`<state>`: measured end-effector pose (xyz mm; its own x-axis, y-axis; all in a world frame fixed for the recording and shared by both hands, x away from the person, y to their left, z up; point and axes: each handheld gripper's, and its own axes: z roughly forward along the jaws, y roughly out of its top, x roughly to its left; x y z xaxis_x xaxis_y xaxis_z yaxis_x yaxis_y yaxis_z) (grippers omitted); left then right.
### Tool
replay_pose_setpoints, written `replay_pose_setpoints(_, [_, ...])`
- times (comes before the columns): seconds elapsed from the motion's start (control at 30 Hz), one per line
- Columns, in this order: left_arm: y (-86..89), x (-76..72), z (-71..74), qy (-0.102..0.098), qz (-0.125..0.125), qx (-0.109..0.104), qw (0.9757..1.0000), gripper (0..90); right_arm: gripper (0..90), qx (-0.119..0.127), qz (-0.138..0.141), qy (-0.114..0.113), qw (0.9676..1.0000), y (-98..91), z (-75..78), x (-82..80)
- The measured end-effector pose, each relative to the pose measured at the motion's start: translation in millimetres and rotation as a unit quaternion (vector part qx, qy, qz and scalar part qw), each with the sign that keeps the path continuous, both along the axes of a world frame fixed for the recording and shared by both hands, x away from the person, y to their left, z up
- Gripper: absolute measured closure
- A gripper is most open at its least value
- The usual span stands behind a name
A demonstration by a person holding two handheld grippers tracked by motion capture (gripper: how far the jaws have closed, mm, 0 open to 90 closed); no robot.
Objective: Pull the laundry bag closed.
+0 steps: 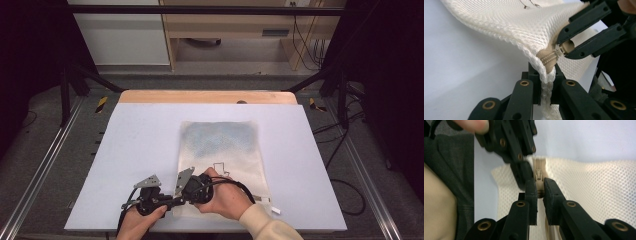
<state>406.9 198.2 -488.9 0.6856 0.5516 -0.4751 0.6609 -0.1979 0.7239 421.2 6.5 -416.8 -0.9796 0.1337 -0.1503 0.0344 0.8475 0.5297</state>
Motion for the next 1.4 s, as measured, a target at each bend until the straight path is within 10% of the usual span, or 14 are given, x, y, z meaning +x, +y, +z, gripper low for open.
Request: replay_pose_setpoints(1.4, [-6.4, -3.9, -0.4, -0.008, -0.01, 0.012, 0.9998, 83.5, 82.2, 0.013, 0.0, 0.006, 0.9999, -14.0, -5.4, -2.8])
